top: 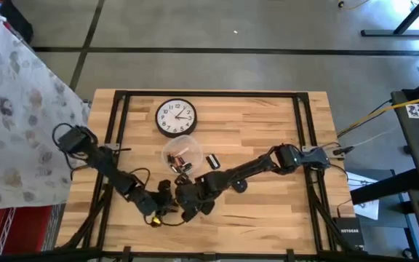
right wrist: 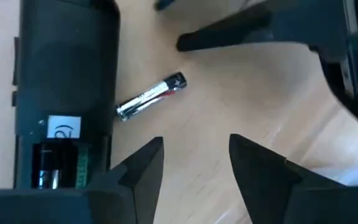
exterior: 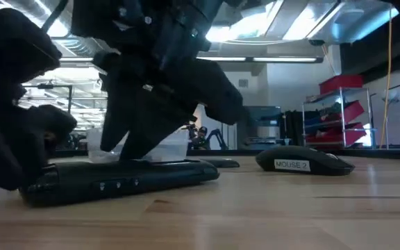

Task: Insert battery
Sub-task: Insert the silver battery into the remote control

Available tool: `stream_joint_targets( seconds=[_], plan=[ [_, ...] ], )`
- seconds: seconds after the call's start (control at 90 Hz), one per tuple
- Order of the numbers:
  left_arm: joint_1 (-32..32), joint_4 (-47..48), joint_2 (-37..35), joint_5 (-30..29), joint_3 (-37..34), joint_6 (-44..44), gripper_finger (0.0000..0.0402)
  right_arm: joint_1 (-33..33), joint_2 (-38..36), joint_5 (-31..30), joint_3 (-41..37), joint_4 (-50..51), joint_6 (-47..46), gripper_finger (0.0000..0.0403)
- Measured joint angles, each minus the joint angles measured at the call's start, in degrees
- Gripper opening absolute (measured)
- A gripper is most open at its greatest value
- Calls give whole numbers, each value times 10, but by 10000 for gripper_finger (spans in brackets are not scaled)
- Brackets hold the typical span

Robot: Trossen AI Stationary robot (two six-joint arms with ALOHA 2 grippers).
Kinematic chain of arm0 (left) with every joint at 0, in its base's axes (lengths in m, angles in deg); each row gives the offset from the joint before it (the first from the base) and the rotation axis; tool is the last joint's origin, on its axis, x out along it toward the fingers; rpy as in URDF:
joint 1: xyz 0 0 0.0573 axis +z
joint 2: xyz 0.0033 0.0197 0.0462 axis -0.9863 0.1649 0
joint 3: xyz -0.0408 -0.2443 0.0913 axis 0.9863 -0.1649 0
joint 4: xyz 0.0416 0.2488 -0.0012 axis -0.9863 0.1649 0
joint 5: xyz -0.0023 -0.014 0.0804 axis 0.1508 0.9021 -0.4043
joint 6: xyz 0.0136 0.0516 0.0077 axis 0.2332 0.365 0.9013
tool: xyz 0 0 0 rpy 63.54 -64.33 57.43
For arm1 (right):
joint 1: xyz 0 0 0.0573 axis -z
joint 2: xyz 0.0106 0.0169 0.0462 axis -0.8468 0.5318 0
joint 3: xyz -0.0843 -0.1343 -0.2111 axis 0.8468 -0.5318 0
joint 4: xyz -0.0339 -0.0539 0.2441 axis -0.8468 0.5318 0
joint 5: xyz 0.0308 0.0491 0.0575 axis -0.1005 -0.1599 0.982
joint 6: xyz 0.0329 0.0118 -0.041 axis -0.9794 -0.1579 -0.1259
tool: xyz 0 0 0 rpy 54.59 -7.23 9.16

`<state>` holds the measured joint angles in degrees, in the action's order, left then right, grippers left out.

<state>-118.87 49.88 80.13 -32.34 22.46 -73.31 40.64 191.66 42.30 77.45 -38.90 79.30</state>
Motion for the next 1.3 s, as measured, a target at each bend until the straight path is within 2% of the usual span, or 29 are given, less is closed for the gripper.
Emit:
stream_joint_targets(
  seconds=[0.233,0.422,0.533,0.889,1.3],
  plan=[
    [21,-52,13,-5,-1,36,95,0,0,10,0,39,-85,167],
    [51,-39,13,-16,0,43,95,0,-1,44,0,49,-86,167],
    [68,-39,13,-19,-1,58,95,0,-1,40,0,49,-84,167],
    [79,-38,13,-23,-1,86,95,1,1,32,-5,17,2,167],
    [37,32,-39,-18,-2,21,95,0,2,29,-28,-45,94,167]
  ],
)
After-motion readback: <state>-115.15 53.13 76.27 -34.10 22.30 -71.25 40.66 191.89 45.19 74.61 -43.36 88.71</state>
